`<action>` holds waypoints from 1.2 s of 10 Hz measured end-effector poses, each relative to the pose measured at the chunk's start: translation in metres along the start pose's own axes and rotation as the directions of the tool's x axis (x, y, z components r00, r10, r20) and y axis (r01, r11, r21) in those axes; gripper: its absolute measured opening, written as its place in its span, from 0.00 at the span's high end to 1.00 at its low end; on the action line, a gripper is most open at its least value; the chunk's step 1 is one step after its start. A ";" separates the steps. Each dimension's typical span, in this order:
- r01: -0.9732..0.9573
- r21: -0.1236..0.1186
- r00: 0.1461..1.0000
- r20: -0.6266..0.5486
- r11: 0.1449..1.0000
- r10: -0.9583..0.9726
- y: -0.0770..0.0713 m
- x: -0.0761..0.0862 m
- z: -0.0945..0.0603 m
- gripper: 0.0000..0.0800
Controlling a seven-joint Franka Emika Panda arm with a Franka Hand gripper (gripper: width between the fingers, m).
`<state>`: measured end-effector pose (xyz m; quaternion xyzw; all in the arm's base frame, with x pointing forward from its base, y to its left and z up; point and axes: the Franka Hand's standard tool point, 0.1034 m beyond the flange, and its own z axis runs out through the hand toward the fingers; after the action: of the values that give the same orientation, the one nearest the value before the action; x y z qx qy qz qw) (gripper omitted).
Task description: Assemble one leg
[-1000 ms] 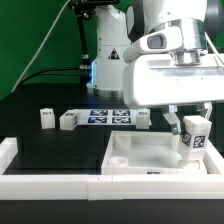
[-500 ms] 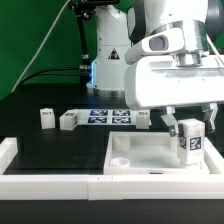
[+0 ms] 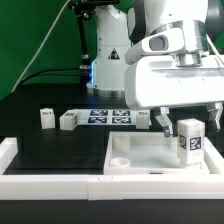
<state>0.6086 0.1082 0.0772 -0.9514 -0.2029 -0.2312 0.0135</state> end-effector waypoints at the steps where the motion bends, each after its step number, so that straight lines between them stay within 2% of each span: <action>1: -0.004 0.001 1.000 0.009 1.000 0.004 0.000 0.002 -0.004 0.19; 3: -0.003 -0.001 1.000 0.004 1.000 0.003 0.000 0.008 -0.010 0.19; 5: 0.003 0.014 0.998 0.057 1.000 -0.003 -0.004 0.004 -0.008 0.19; 6: 0.004 0.012 0.999 0.049 1.000 -0.005 -0.003 0.006 -0.008 0.19; 7: 0.002 0.025 0.995 0.102 1.000 -0.005 -0.005 0.001 -0.006 0.19; 8: -0.015 0.050 0.971 0.239 0.999 0.003 -0.004 -0.007 -0.005 0.19; 9: -0.030 0.064 0.940 0.341 0.998 0.007 0.002 -0.005 -0.004 0.19; 11: -0.052 0.103 0.849 0.528 0.993 -0.010 0.000 -0.009 -0.006 0.19; 12: -0.058 0.108 0.836 0.548 0.992 -0.011 0.002 -0.002 -0.003 0.19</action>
Offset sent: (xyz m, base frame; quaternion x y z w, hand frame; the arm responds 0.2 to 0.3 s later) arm 0.0000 0.0000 0.0000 0.0000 0.0000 0.0000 1.0000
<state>0.6072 0.1051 0.0789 -0.9776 -0.2002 0.0630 0.0150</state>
